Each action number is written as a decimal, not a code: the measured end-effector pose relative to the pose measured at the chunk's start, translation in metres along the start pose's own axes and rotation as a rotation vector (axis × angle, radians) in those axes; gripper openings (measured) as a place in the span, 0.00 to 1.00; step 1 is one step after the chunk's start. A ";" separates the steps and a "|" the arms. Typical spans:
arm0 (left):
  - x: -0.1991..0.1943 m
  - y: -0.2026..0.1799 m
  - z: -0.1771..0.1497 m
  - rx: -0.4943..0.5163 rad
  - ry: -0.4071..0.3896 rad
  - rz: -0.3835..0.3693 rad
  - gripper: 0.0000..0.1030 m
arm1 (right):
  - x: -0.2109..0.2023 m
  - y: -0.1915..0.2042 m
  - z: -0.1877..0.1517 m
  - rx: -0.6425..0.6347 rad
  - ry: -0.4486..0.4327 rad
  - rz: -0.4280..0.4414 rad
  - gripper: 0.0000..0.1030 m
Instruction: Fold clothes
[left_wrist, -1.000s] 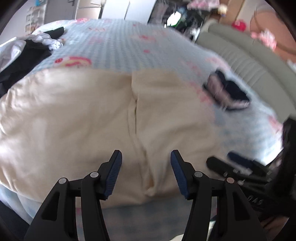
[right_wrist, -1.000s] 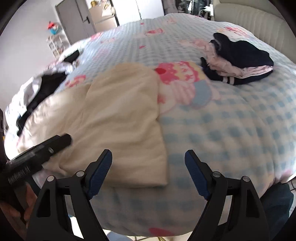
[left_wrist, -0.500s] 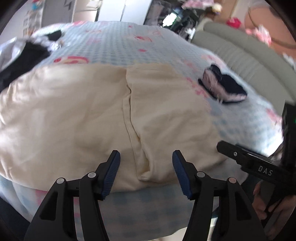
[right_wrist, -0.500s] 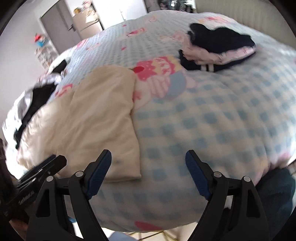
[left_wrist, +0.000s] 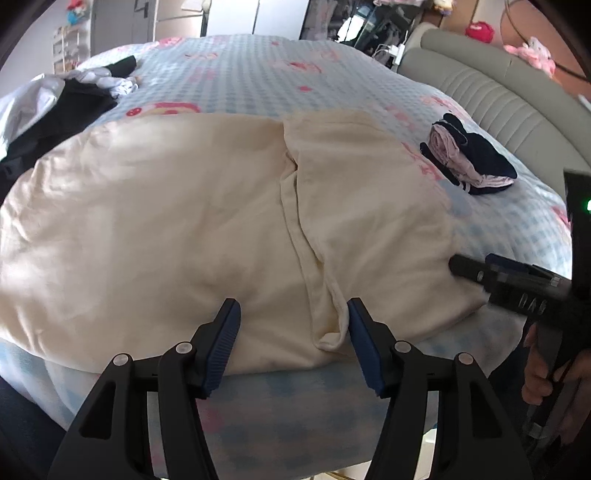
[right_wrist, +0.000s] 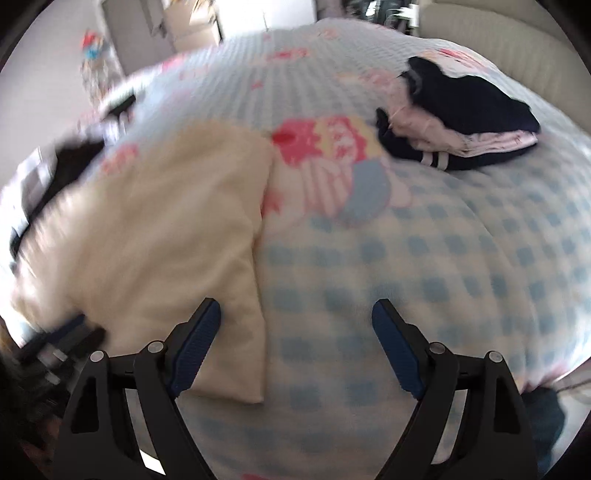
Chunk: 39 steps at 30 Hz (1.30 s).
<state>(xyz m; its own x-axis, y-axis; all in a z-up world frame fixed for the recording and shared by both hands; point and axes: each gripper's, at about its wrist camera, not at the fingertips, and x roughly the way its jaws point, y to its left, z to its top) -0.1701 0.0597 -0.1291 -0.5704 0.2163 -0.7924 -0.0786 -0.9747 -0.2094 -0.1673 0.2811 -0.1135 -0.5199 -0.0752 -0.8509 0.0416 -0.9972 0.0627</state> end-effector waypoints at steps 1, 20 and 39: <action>-0.001 0.002 -0.001 -0.002 0.001 -0.004 0.60 | 0.001 0.000 -0.006 -0.013 -0.005 -0.005 0.83; -0.003 0.011 -0.004 -0.041 -0.034 -0.055 0.59 | -0.023 -0.005 -0.042 -0.010 -0.009 0.025 0.81; -0.010 0.016 -0.001 -0.038 -0.018 -0.029 0.59 | -0.056 -0.045 -0.034 0.089 -0.059 0.023 0.81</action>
<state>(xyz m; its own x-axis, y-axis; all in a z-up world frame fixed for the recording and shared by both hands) -0.1645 0.0421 -0.1252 -0.5829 0.2426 -0.7755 -0.0638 -0.9651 -0.2540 -0.1114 0.3301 -0.0862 -0.5691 -0.0953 -0.8167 -0.0202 -0.9913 0.1298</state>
